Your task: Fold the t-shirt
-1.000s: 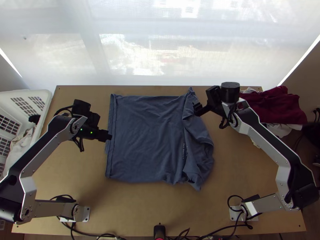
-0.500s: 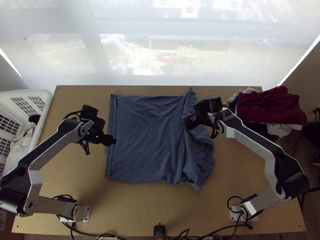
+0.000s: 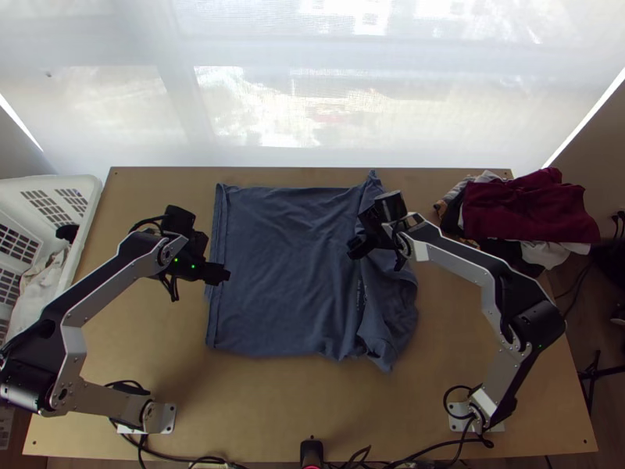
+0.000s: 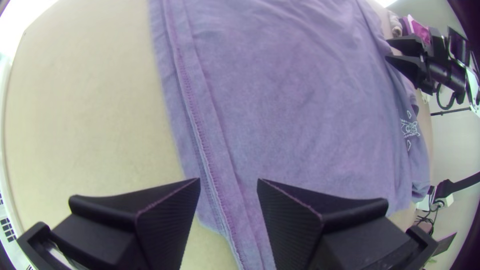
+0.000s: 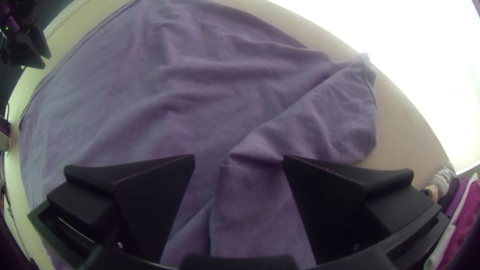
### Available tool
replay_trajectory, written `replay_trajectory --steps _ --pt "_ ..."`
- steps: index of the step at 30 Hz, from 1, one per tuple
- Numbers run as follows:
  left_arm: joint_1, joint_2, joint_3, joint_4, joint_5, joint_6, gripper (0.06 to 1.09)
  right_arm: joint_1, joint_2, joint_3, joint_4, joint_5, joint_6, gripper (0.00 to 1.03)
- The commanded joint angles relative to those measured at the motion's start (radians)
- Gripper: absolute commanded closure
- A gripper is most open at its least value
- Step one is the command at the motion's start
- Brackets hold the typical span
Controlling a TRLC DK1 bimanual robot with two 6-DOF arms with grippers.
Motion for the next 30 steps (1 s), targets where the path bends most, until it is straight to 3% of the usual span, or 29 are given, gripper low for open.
replay_trajectory --steps 1,4,7,13,30 --pt "-0.001 0.016 0.007 0.0 0.0 -0.002 0.49 -0.01 0.063 0.029 0.001 0.0 -0.004 0.47" --pt "-0.002 0.017 0.01 0.0 0.0 -0.002 0.5 -0.017 0.068 0.041 0.001 0.0 -0.006 0.78" --pt "-0.001 0.016 0.011 0.0 0.0 -0.002 0.5 -0.027 0.06 0.05 0.0 0.0 -0.006 0.99" --pt "-0.002 0.014 0.011 -0.002 0.0 -0.002 0.5 -0.081 0.013 0.056 0.0 0.0 -0.006 1.0" --pt "0.001 -0.014 -0.004 -0.016 0.0 0.004 0.5 -0.391 0.039 0.127 -0.043 -0.011 -0.098 1.0"
